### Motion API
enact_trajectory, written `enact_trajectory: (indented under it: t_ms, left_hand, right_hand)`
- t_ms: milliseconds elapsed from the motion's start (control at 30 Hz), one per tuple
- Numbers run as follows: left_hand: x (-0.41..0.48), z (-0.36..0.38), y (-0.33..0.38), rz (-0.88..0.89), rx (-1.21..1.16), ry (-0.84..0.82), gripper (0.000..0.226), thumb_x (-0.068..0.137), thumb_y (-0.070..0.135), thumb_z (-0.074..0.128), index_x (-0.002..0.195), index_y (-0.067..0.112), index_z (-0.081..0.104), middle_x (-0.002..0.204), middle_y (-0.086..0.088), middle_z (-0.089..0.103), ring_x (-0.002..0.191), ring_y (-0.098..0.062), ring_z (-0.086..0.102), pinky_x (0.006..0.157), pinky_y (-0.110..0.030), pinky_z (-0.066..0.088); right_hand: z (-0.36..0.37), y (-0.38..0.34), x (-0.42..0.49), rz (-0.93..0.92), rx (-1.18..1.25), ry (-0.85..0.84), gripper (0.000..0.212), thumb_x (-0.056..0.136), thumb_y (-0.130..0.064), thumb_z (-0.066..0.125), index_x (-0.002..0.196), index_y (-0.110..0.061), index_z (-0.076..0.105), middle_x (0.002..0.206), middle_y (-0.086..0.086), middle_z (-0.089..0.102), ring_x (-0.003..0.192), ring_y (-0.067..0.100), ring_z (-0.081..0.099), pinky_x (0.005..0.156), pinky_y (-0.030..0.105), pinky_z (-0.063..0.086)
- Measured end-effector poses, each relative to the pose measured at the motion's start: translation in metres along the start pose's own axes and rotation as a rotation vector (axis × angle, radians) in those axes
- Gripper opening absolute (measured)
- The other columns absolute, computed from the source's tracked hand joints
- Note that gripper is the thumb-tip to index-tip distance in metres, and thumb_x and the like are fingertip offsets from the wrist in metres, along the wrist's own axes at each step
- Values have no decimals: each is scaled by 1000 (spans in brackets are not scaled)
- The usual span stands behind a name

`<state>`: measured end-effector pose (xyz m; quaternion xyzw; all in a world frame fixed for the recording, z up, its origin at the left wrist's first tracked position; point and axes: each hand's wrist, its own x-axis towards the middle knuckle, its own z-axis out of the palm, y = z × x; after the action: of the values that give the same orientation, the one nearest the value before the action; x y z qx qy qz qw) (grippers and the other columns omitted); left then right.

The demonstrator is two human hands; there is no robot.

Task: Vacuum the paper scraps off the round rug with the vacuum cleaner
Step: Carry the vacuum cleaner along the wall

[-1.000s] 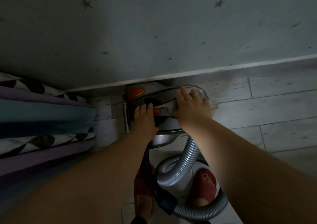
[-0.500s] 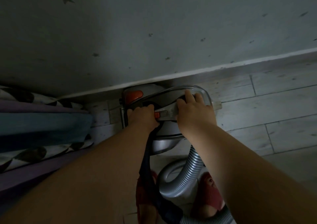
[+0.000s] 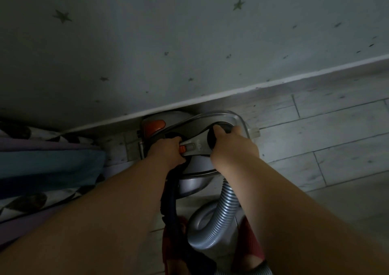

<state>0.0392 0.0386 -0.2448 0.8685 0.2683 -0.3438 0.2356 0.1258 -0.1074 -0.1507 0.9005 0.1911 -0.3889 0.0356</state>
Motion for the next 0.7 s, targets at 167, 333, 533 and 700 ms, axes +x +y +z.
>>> enact_trajectory:
  t_ms: [167,333,533,700]
  left_hand:
    - [-20,4,15,-25,20,-19,52,78,36,70,124,21,50,115,-7,61,102,-22,58,85,-34,51]
    - [-68,-18,55,-59,-32,-52,79,80,35,70,146,13,32,137,-9,51,123,-25,49,99,-31,44]
    - [-134,-61,126,-25,-17,-22,56,75,37,72,121,12,51,118,-10,62,108,-28,58,92,-36,48]
    - [-177,-99,199,59,11,14,49,73,36,72,112,14,54,112,-7,64,103,-27,60,92,-37,48]
  right_hand:
    - [-13,19,-29,-21,40,-25,72,97,-14,51,157,-31,14,151,18,23,119,39,54,84,43,49]
    - [-53,43,-71,-59,60,-1,71,95,-17,53,156,-29,19,145,16,30,118,39,53,85,45,51]
    - [-114,89,-141,-19,117,76,73,92,-14,57,154,-33,24,139,9,40,116,34,55,77,40,49]
    - [-171,138,-192,34,136,146,62,93,-19,60,149,-29,34,133,7,44,112,31,57,73,37,45]
